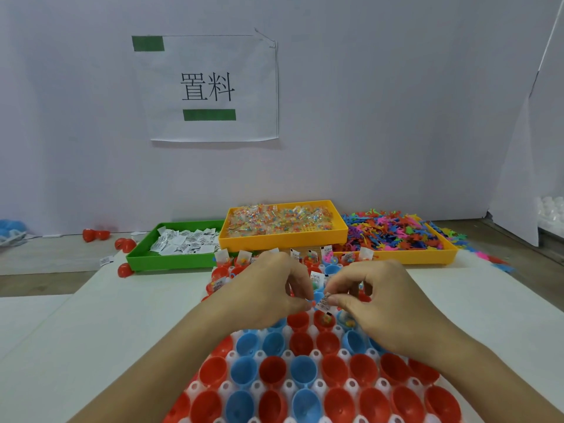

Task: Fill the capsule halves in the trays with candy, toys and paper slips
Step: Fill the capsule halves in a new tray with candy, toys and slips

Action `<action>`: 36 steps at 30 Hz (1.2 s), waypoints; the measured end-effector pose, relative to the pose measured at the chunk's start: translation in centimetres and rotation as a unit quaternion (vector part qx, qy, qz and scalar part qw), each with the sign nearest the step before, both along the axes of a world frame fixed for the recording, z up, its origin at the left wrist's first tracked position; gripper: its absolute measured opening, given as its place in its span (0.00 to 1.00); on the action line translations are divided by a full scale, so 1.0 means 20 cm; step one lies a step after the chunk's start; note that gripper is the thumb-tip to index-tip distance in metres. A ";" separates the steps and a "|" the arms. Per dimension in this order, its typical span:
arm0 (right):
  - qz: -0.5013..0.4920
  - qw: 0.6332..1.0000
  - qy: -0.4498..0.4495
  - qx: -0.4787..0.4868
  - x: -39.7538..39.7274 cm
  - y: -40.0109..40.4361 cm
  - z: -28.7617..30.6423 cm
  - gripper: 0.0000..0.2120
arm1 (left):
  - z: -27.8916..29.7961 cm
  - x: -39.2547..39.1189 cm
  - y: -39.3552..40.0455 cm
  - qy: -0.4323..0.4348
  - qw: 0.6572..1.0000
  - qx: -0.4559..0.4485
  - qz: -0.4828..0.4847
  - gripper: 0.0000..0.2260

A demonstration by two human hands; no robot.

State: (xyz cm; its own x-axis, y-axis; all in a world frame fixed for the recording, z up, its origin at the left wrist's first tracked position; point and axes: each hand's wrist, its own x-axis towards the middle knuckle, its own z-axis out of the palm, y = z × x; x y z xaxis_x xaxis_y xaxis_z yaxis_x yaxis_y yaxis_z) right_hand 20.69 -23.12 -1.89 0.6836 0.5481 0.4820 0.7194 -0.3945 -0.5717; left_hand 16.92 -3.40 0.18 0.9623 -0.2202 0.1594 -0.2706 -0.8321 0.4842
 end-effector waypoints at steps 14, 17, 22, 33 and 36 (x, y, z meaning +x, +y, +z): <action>0.010 0.998 0.006 -0.057 -0.01 0.01 -0.02 0.07 | 0.01 -0.01 0.00 0.004 1.000 0.017 -0.021 0.09; 0.009 0.999 -0.003 -0.042 -0.01 0.00 -0.01 0.09 | 0.01 -0.01 0.00 0.021 0.999 0.011 -0.030 0.08; -0.003 0.999 -0.020 -0.027 -0.01 0.00 0.00 0.09 | 0.01 -0.02 0.01 0.045 0.997 0.013 -0.061 0.01; 0.010 1.000 -0.003 -0.021 -0.01 -0.01 0.00 0.12 | -0.01 -0.01 0.01 0.046 0.995 0.062 -0.063 0.09; 0.020 0.999 -0.003 -0.038 -0.01 -0.01 0.00 0.14 | -0.01 -0.01 0.01 0.048 0.995 0.068 -0.057 0.09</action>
State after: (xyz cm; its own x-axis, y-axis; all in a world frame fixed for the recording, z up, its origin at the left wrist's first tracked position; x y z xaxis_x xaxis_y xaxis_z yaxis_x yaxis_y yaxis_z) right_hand 20.50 -23.28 -1.95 0.6571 0.6103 0.4424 0.7393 -0.4074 -0.5362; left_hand 16.67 -3.21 -0.05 0.9391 -0.3425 0.0295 -0.3254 -0.8582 0.3970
